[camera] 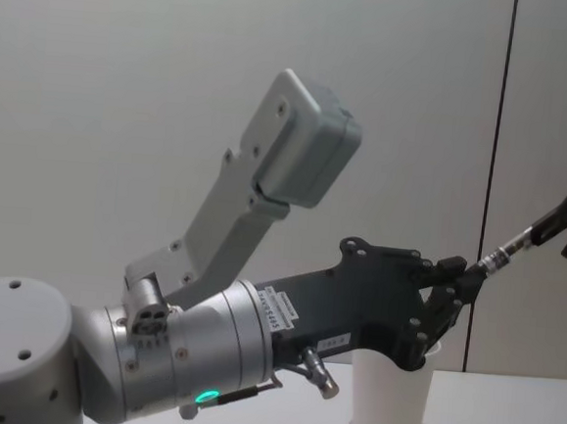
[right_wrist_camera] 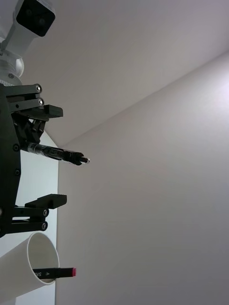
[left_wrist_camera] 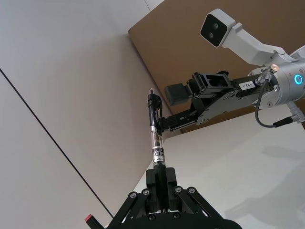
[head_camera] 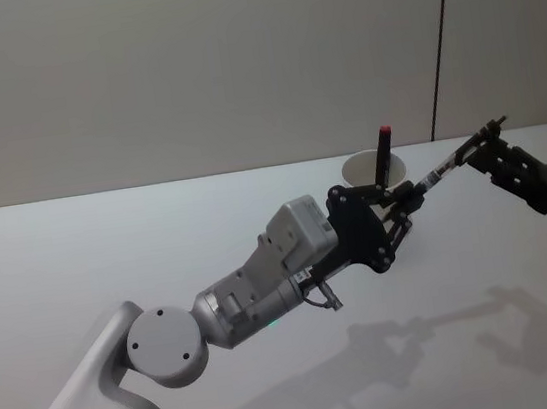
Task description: Place the pen into the pen holder.
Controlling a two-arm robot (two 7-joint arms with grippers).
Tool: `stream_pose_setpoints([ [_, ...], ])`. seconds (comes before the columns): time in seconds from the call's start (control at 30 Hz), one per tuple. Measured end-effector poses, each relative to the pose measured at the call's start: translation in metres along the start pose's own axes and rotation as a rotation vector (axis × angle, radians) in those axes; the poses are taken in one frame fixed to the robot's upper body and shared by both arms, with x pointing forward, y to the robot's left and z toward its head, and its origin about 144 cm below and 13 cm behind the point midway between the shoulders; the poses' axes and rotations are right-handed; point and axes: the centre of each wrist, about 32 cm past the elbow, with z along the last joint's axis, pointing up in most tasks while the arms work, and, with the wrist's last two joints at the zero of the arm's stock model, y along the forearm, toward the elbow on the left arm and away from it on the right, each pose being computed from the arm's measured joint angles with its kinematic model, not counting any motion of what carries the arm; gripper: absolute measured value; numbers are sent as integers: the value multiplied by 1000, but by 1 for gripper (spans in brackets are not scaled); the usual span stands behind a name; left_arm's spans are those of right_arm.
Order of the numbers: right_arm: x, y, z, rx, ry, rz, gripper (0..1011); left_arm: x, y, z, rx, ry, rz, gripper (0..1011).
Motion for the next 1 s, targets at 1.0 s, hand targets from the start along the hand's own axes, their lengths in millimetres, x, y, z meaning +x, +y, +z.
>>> stream_pose_setpoints([
  [1.0,-8,4,-16,58,41,-13,1001,0,0,0,0,0,0,129],
])
